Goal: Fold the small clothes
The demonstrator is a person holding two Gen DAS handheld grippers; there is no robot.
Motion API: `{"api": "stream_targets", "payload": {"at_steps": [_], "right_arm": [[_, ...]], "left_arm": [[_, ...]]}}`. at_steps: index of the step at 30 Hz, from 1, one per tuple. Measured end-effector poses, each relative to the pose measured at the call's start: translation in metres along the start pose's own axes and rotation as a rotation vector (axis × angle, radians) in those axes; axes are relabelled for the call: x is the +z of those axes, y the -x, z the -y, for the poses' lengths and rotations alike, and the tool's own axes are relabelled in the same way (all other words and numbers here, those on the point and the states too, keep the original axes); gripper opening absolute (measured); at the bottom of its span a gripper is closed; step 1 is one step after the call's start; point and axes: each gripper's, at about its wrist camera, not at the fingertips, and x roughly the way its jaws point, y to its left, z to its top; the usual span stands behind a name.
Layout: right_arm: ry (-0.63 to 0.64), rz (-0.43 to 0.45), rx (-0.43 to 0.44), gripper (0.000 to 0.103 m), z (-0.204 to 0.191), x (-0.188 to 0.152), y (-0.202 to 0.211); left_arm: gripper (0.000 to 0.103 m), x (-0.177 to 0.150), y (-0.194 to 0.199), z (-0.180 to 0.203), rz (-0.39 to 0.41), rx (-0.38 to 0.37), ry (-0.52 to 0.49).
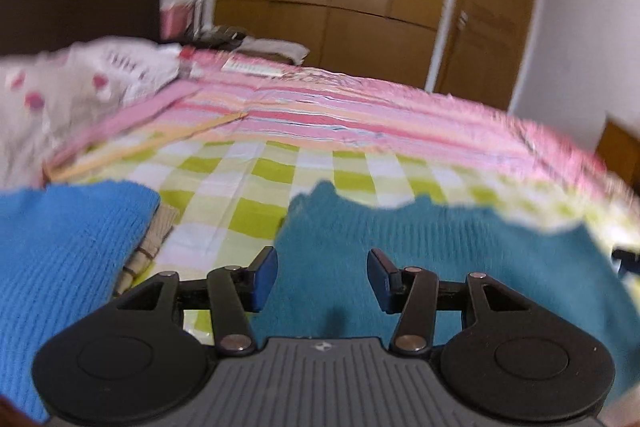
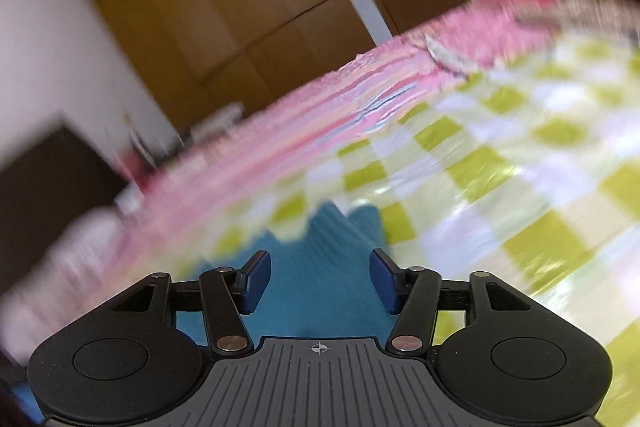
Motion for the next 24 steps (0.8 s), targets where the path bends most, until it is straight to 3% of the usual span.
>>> {"api": "stream_targets", "payload": {"at_steps": [3,5,8,14,24], "right_arm": [[0.145,-0.022,-0.078,0.045,-0.011,-0.012,-0.008],[0.165,-0.060,-0.140,0.041,-0.007,-0.016,-0.019],[0.106,-0.101,-0.126,0.041,0.009,-0.020,-0.027],[0.056,-0.112,-0.131,0.044,0.016,-0.022,-0.030],[0.095,-0.049,-0.078,0.053,0.007,-0.024,0.029]], "left_arm": [[0.055,-0.013,-0.002,0.016,-0.010,0.021,-0.099],[0.055,-0.019,-0.010,0.017,-0.039,0.078,-0.127],[0.060,-0.027,-0.021,0.004,-0.085,0.121,-0.098],[0.061,-0.032,-0.018,-0.015,-0.117,0.092,0.010],[0.060,-0.039,0.015,-0.028,-0.123,0.063,0.027]]}}
